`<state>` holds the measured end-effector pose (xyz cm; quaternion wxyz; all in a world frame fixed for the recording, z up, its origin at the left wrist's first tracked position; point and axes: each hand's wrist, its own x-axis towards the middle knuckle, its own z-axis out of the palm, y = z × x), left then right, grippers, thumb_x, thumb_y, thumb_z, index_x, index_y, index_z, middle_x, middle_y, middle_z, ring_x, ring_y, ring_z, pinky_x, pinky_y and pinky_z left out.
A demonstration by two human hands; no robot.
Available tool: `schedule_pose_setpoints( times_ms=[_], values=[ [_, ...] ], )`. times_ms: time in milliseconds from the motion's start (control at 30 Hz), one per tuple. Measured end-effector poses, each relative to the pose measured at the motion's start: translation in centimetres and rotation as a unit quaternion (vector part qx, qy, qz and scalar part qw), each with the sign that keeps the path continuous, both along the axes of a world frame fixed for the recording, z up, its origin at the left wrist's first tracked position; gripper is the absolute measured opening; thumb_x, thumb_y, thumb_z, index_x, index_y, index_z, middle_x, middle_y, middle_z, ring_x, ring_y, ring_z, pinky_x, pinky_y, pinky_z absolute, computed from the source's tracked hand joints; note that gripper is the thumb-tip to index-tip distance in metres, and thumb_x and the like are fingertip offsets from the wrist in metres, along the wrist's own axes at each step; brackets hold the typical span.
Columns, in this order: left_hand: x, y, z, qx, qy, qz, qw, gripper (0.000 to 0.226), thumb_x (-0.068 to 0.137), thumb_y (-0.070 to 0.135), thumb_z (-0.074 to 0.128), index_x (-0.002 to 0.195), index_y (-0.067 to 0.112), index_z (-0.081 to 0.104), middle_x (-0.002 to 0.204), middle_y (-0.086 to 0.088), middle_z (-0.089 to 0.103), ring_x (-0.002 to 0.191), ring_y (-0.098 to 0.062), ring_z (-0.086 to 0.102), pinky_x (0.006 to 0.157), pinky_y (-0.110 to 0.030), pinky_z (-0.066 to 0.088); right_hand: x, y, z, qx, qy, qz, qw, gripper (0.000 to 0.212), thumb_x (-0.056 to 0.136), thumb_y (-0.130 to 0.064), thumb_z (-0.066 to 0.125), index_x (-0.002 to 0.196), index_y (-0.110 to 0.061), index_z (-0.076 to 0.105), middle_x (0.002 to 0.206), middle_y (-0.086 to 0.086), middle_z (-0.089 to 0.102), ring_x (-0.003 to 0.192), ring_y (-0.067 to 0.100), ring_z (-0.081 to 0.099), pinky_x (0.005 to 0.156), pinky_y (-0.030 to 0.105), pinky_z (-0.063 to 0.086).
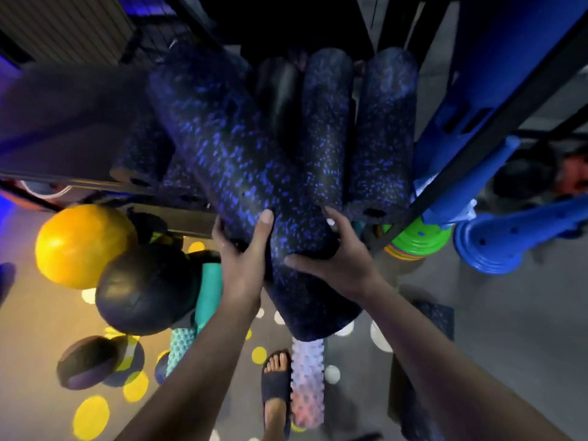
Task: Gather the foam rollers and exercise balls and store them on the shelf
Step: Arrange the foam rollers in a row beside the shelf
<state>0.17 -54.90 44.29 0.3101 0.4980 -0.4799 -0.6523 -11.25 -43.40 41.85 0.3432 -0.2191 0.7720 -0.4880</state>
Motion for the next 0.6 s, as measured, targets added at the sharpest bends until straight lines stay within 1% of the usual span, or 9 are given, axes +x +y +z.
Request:
schedule_pose_setpoints(
  times_ms=[33, 100, 133, 233, 300, 367, 433, 533, 600],
  values=[
    [-1.6, -1.0, 0.2, -0.028, 0.000, -0.030, 0.999, 0.092, 0.079, 0.047, 0.085, 0.153, 0.025, 0.035, 0.144, 0.006, 0.057, 0.125, 0.000, 0.059, 0.109, -0.025, 0.047, -1.3, -0.7, 0.9, -0.006, -0.017, -0.047, 0.999, 0.094, 0.054, -0.040, 0.099, 0.132, -0.034, 0.047, 0.116, -0.024, 0.061, 0.105, -0.015, 0.058, 0.093, 0.007, 0.044],
    [-5.0, -2.5, 0.7, -0.106, -0.006, -0.095, 0.990, 0.073, 0.090, 0.034, 0.078, 0.152, 0.019, 0.041, 0.143, 0.006, 0.057, 0.126, 0.004, 0.057, 0.113, -0.021, 0.042, -4.5, -2.1, 2.3, -0.034, -0.068, -0.128, 0.989, 0.079, 0.062, -0.039, 0.095, 0.128, -0.025, 0.055, 0.113, -0.015, 0.068, 0.100, -0.002, 0.068, 0.090, 0.015, 0.053],
    [-6.7, -3.2, 0.7, -0.151, -0.016, -0.130, 0.980, 0.066, 0.093, 0.031, 0.074, 0.151, 0.016, 0.045, 0.145, 0.004, 0.057, 0.129, 0.001, 0.056, 0.114, -0.020, 0.040, -6.4, -2.8, 2.7, -0.043, -0.084, -0.156, 0.983, 0.080, 0.062, -0.046, 0.094, 0.128, -0.019, 0.059, 0.113, -0.010, 0.072, 0.100, 0.004, 0.071, 0.091, 0.021, 0.056],
    [-11.8, -5.0, 1.1, -0.256, -0.048, -0.236, 0.936, 0.052, 0.099, 0.028, 0.064, 0.147, 0.010, 0.054, 0.151, -0.005, 0.055, 0.140, -0.012, 0.049, 0.121, -0.024, 0.032, -11.3, -3.8, 3.9, -0.048, -0.095, -0.235, 0.966, 0.102, 0.050, -0.073, 0.088, 0.130, -0.016, 0.061, 0.118, -0.004, 0.073, 0.102, 0.011, 0.073, 0.096, 0.035, 0.057],
    [-14.7, -5.7, 1.5, -0.298, -0.060, -0.299, 0.905, 0.047, 0.100, 0.026, 0.060, 0.145, 0.011, 0.057, 0.155, -0.009, 0.050, 0.145, -0.015, 0.045, 0.122, -0.021, 0.027, -13.6, -4.2, 4.3, -0.045, -0.078, -0.270, 0.959, 0.097, 0.057, -0.071, 0.085, 0.133, -0.016, 0.057, 0.120, -0.004, 0.070, 0.104, 0.011, 0.071, 0.098, 0.036, 0.056],
    [-16.5, -5.7, 1.3, -0.333, -0.088, -0.361, 0.867, 0.046, 0.101, 0.026, 0.060, 0.146, 0.015, 0.057, 0.161, -0.008, 0.043, 0.150, -0.018, 0.038, 0.121, -0.019, 0.023, -15.5, -4.9, 3.9, -0.018, -0.025, -0.271, 0.962, 0.099, 0.062, -0.072, 0.079, 0.140, -0.018, 0.052, 0.126, -0.003, 0.067, 0.112, 0.013, 0.067, 0.104, 0.038, 0.053],
    [-16.8, -5.3, 0.5, -0.363, -0.129, -0.397, 0.833, 0.050, 0.104, 0.028, 0.058, 0.153, 0.020, 0.049, 0.167, -0.008, 0.030, 0.156, -0.024, 0.025, 0.123, -0.026, 0.019, -16.4, -5.5, 3.6, 0.028, 0.017, -0.215, 0.976, 0.109, 0.064, -0.081, 0.068, 0.151, -0.021, 0.042, 0.143, 0.000, 0.059, 0.130, 0.017, 0.057, 0.114, 0.040, 0.043],
    [-16.5, -5.0, -0.3, -0.363, -0.138, -0.404, 0.828, 0.053, 0.108, 0.030, 0.051, 0.158, 0.021, 0.038, 0.171, -0.009, 0.018, 0.159, -0.029, 0.012, 0.127, -0.033, 0.013, -16.5, -6.2, 3.0, 0.053, 0.028, -0.176, 0.983, 0.098, 0.084, -0.075, 0.057, 0.160, -0.021, 0.026, 0.159, 0.003, 0.041, 0.146, 0.021, 0.039, 0.122, 0.034, 0.028],
    [-16.4, -4.9, -0.2, -0.341, -0.147, -0.411, 0.833, 0.054, 0.108, 0.032, 0.048, 0.159, 0.023, 0.035, 0.172, -0.007, 0.015, 0.159, -0.026, 0.010, 0.127, -0.031, 0.011, -16.3, -6.1, 2.5, 0.041, 0.042, -0.192, 0.980, 0.086, 0.092, -0.068, 0.053, 0.160, -0.021, 0.028, 0.160, 0.003, 0.039, 0.147, 0.021, 0.036, 0.120, 0.030, 0.026]
  ],
)
